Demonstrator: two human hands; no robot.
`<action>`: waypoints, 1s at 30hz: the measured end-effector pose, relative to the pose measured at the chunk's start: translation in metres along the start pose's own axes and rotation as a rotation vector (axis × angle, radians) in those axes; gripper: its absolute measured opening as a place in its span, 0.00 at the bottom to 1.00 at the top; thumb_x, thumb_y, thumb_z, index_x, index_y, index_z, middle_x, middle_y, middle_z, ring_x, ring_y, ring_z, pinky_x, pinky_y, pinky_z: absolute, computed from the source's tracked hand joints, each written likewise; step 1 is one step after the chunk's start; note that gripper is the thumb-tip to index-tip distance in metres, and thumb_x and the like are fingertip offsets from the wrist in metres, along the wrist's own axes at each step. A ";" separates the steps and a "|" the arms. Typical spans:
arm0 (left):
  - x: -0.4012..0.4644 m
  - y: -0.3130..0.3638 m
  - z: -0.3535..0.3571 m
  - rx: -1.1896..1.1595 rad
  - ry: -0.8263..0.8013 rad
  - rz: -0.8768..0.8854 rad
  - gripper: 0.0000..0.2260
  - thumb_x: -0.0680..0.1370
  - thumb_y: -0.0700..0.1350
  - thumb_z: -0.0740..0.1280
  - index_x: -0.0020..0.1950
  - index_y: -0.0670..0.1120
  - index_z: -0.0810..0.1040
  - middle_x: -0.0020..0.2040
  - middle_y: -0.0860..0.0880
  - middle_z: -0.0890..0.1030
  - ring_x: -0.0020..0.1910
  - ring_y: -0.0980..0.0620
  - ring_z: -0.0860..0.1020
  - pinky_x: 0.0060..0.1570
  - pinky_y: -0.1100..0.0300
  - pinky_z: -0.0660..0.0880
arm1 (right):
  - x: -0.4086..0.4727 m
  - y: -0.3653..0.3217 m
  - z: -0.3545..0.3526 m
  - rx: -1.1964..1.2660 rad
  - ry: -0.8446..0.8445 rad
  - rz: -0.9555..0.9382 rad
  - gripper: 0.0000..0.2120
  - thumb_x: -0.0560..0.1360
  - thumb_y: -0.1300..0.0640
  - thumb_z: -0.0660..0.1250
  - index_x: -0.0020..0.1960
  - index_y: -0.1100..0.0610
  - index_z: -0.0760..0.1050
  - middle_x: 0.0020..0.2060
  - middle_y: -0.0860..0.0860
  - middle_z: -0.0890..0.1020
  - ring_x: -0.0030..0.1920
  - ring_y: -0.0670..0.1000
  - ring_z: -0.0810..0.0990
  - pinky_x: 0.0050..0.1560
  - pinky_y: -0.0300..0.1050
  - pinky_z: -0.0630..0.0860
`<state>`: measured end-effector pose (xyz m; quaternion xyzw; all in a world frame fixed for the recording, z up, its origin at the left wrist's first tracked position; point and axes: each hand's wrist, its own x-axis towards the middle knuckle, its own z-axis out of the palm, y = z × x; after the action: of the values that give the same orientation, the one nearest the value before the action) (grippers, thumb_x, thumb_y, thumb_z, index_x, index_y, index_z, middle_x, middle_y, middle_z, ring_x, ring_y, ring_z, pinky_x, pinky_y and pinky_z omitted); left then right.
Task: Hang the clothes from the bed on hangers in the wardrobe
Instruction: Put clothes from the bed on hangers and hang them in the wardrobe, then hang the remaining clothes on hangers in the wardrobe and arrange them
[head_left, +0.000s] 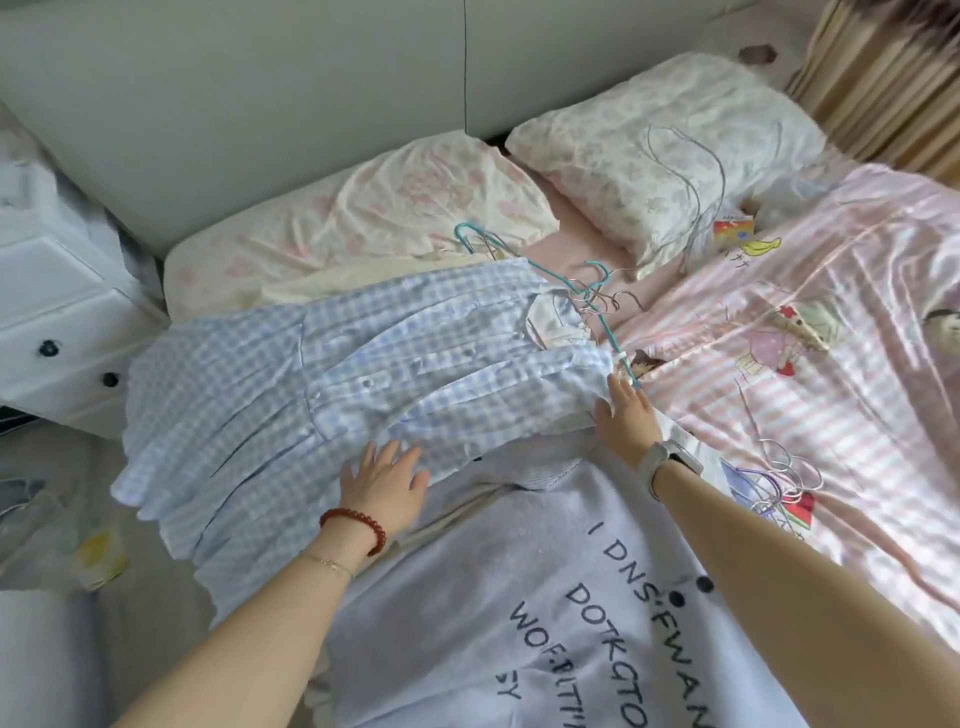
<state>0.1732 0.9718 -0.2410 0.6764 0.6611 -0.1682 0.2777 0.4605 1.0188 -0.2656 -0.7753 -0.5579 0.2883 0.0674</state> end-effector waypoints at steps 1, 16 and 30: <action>-0.006 0.005 -0.005 0.001 0.058 0.021 0.20 0.82 0.52 0.47 0.74 0.52 0.56 0.76 0.49 0.53 0.75 0.46 0.47 0.71 0.43 0.50 | -0.013 0.000 -0.001 -0.030 0.025 -0.016 0.22 0.80 0.54 0.51 0.73 0.57 0.55 0.74 0.55 0.58 0.74 0.56 0.53 0.71 0.55 0.55; -0.226 0.072 0.078 -0.129 0.504 0.446 0.14 0.73 0.42 0.68 0.58 0.44 0.78 0.58 0.44 0.78 0.56 0.41 0.76 0.54 0.43 0.70 | -0.344 0.051 0.000 -0.138 0.218 -0.007 0.22 0.78 0.57 0.54 0.72 0.54 0.61 0.73 0.52 0.59 0.74 0.53 0.53 0.71 0.57 0.49; -0.358 0.195 0.212 -0.107 0.220 0.750 0.19 0.79 0.46 0.58 0.70 0.45 0.68 0.69 0.47 0.69 0.68 0.47 0.65 0.64 0.52 0.61 | -0.543 0.241 -0.007 0.030 0.241 0.435 0.20 0.79 0.58 0.53 0.71 0.58 0.62 0.71 0.53 0.63 0.71 0.55 0.60 0.68 0.49 0.60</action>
<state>0.3710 0.5636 -0.1655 0.8696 0.4017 0.0530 0.2821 0.5489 0.4410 -0.1604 -0.9049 -0.3615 0.2095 0.0813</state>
